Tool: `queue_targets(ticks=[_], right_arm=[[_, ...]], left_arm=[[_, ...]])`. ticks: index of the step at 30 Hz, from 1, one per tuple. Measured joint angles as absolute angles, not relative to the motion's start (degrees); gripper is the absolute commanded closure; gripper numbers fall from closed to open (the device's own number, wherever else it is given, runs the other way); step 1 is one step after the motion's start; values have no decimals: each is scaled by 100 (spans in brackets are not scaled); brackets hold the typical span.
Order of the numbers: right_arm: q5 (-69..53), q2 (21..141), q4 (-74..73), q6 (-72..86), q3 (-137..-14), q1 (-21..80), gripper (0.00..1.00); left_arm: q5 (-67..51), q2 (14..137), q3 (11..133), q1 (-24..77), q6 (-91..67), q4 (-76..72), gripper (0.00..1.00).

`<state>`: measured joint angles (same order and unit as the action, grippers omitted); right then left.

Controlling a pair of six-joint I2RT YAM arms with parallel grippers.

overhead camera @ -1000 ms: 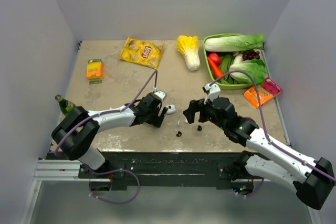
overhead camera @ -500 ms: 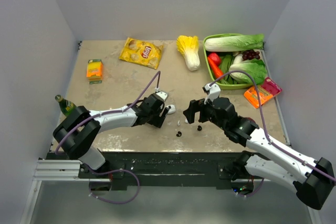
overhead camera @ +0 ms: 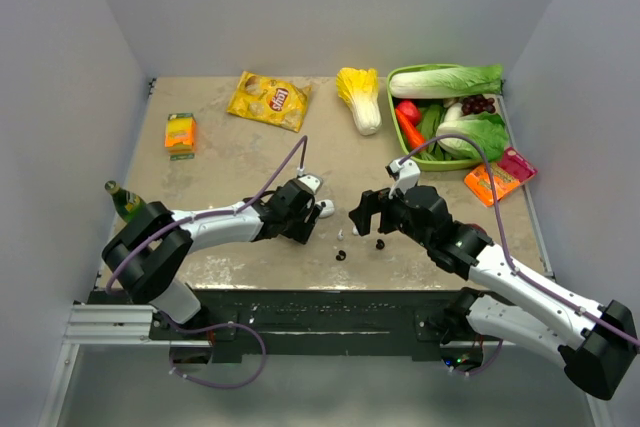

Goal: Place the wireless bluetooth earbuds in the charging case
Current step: Pick up the charging case at the center of the board.

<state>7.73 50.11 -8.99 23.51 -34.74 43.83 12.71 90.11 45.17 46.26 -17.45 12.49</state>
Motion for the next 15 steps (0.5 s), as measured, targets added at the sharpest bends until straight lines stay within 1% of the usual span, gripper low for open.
queue_targets(ticks=[2, 3, 5, 6, 8, 9, 11, 12, 13, 15], right_arm=[[773, 5011, -897, 2351, -3474, 4383, 2], [773, 5011, -897, 2351, -3474, 4383, 2], [770, 5011, -897, 2351, -3474, 4383, 2], [770, 5011, -897, 2351, -3474, 4383, 2], [770, 5011, -897, 2351, -3474, 4383, 2], [768, 5011, -897, 2351, -3474, 4383, 2], [749, 5011, -897, 2351, -3474, 4383, 2], [742, 5011, -899, 2351, -3476, 4383, 2], [720, 5013, -904, 2353, -3487, 4383, 2], [657, 5037, -941, 2351, -3586, 4383, 2]], left_arm=[[1227, 9013, 4510, 4626, -1752, 1238, 33], [1219, 9013, 4510, 4626, -1756, 1234, 39], [1208, 9013, 4491, 4626, -1761, 1208, 48], [1205, 9002, 4466, 4626, -1767, 1175, 55], [1210, 8978, 4431, 4626, -1789, 1122, 64], [1212, 8960, 4405, 4626, -1796, 1092, 73], [1214, 8875, 4327, 4626, -1833, 1026, 85], [1210, 8809, 4278, 4626, -1848, 1028, 96], [1212, 8726, 4215, 4626, -1855, 1031, 100], [1243, 8493, 4106, 4626, -1872, 1033, 100]])
